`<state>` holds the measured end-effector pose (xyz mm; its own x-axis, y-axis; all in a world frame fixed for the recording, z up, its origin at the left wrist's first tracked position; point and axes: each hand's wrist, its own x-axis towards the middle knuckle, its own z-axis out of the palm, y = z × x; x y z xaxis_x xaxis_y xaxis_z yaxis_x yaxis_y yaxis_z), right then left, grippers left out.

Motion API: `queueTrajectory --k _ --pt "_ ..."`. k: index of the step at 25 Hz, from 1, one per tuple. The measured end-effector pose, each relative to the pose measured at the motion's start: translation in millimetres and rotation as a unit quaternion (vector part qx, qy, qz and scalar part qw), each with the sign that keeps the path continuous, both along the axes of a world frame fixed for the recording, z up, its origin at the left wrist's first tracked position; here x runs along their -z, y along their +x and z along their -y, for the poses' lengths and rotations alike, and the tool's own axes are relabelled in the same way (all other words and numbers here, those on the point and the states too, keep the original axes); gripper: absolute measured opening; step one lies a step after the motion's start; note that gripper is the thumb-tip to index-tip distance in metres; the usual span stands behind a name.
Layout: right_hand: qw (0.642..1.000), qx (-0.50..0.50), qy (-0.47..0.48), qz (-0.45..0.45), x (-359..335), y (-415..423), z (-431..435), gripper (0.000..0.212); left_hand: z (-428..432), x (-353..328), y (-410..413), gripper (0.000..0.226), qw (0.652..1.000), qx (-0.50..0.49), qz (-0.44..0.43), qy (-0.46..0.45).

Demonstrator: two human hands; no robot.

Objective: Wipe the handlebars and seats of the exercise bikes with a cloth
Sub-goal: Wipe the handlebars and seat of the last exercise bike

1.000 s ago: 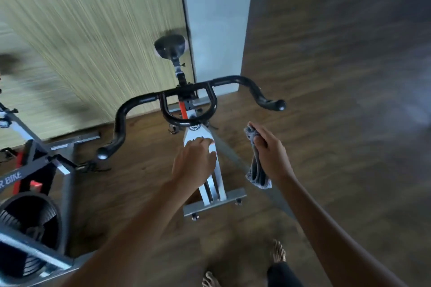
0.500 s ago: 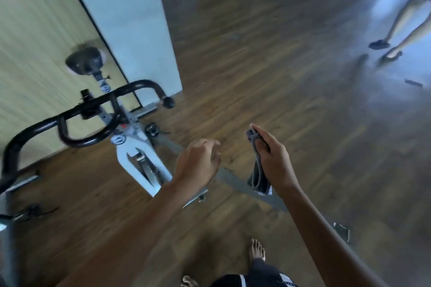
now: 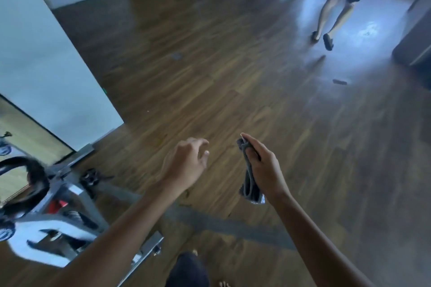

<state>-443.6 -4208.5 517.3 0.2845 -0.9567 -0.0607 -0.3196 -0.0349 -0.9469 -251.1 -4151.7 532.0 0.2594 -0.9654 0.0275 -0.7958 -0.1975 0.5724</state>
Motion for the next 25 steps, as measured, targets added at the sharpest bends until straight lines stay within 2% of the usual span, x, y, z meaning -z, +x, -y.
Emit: queueTrajectory --k 5,10,16,20,23,25 --pt "1.0 -0.014 -0.001 0.006 6 71 97 0.037 95 6 73 0.027 1.0 -0.007 0.017 -0.01" --pt "0.999 -0.043 0.008 0.009 8 191 196 0.038 181 0 185 0.028 0.999 -0.052 0.016 0.004" --pt "0.985 -0.169 0.014 0.025 0 376 274 0.037 218 -14 337 0.033 0.989 -0.147 0.027 0.013" --pt "0.948 -0.316 0.021 0.018 12 518 289 0.037 200 -8 442 0.035 0.958 -0.285 0.017 0.029" --pt "0.898 -0.44 0.015 0.001 19 636 277 0.038 171 0 516 0.035 0.914 -0.404 -0.005 0.031" --pt "0.855 -0.518 0.038 -0.005 17 710 261 0.038 150 -3 557 0.035 0.869 -0.493 -0.014 0.042"
